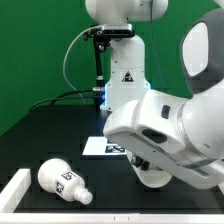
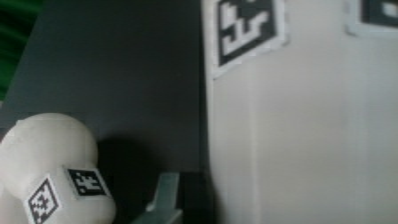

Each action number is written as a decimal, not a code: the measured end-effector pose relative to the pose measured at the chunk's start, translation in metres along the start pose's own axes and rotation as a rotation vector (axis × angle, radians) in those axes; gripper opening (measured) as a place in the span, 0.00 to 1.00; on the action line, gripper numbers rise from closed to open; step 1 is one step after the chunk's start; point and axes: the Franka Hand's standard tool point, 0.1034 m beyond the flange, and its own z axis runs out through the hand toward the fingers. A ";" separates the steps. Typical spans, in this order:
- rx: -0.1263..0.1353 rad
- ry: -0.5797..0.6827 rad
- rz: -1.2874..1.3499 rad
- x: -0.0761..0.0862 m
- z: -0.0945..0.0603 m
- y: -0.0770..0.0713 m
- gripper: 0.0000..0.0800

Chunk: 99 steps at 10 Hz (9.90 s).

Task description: Assemble lamp

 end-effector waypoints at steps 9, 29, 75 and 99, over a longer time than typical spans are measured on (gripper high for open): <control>0.291 0.031 0.144 -0.041 -0.029 0.064 0.06; 0.509 0.978 0.068 -0.072 0.011 0.119 0.06; 0.626 0.818 -0.064 -0.100 -0.020 0.039 0.87; 0.376 0.858 -0.587 -0.112 -0.019 -0.110 0.87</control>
Offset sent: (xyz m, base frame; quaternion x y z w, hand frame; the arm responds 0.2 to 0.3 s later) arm -0.0137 -0.0192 0.0509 0.0993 -0.0564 0.0611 0.9916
